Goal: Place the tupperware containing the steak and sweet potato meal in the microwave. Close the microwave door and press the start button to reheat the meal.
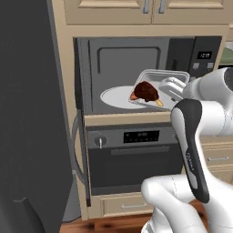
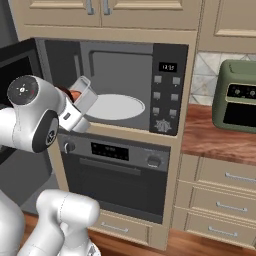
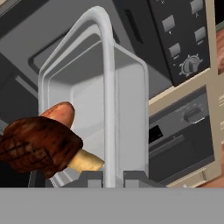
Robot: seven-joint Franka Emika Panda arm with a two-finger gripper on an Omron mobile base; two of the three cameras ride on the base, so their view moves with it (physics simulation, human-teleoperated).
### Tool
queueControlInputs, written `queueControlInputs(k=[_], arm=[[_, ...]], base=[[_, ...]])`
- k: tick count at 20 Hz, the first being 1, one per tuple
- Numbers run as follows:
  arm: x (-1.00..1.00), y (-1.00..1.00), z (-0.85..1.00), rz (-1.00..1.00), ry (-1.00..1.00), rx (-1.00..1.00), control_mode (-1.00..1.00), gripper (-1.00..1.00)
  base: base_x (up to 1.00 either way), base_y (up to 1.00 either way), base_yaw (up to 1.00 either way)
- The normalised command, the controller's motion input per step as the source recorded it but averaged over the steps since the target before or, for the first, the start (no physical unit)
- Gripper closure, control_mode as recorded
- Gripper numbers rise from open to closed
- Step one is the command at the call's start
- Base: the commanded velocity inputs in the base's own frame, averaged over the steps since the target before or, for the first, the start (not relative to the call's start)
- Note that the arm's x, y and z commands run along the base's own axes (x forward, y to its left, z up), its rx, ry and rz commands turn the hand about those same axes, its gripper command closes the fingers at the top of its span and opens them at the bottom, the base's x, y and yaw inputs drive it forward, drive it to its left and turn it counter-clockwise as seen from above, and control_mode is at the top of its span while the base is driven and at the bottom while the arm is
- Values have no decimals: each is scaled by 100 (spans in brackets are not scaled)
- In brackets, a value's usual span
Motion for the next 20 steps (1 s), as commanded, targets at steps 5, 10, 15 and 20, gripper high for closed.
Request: queueControlInputs(k=[5, 10, 15, 20], arm=[[0, 0, 0, 0, 2, 0, -100, 100], [0, 0, -1, 0, 2, 0, -100, 100], [1, -1, -10, 0, 0, 7, -100, 100], [18, -1, -20, -3, 0, 9, -100, 100]], base=[[0, 0, 0], [0, 0, 0], [0, 0, 0], [0, 0, 0]])
